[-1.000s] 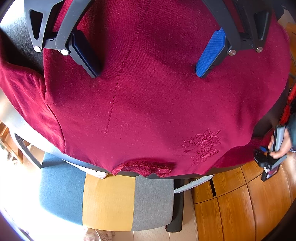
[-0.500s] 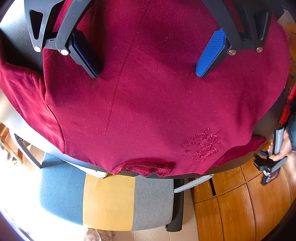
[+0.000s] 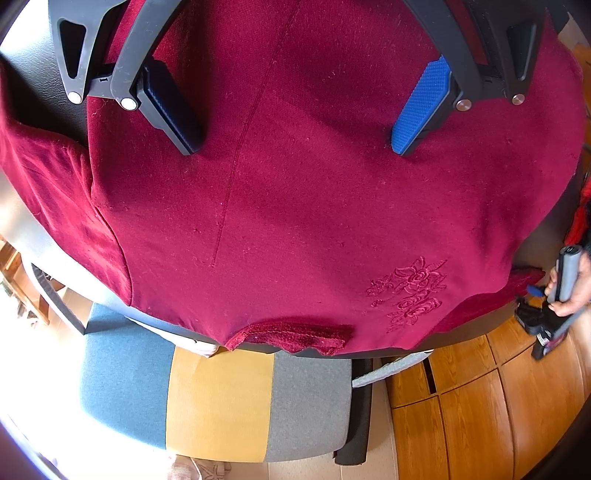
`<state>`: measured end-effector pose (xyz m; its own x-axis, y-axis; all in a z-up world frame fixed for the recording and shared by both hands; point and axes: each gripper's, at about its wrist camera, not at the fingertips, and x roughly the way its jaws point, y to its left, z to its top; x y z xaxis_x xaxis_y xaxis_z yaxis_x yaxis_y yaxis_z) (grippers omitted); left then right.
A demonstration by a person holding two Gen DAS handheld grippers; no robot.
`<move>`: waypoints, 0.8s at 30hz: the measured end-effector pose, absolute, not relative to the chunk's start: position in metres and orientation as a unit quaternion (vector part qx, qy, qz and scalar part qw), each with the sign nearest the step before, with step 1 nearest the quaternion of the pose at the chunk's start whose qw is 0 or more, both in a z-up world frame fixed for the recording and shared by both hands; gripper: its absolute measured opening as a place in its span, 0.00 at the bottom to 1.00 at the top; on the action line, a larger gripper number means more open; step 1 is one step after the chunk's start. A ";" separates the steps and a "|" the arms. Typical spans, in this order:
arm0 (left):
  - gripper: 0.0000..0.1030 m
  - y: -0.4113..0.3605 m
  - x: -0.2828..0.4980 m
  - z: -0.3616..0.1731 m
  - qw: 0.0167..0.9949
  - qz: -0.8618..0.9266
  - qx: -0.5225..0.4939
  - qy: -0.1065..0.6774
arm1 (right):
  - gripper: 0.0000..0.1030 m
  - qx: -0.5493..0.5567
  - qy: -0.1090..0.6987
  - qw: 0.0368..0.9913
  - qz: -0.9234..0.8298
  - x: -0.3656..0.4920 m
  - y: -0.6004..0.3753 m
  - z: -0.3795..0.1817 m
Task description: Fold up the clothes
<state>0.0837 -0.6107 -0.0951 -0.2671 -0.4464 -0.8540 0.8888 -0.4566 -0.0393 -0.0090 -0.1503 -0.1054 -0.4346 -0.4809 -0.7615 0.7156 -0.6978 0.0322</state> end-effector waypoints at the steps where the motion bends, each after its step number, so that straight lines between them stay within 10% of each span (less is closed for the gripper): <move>1: 0.33 -0.588 0.075 -0.092 0.415 -0.770 0.409 0.260 | 1.00 0.392 0.149 0.359 -0.834 -0.009 -0.150 -0.105; 10: 0.34 -0.390 0.045 -0.115 0.212 -0.853 0.437 0.190 | 1.00 0.396 0.139 0.365 -0.831 -0.005 -0.147 -0.102; 24: 0.39 -0.357 0.078 -0.112 0.220 -0.879 0.409 0.109 | 1.00 0.388 0.007 0.301 -0.871 -0.029 -0.026 -0.062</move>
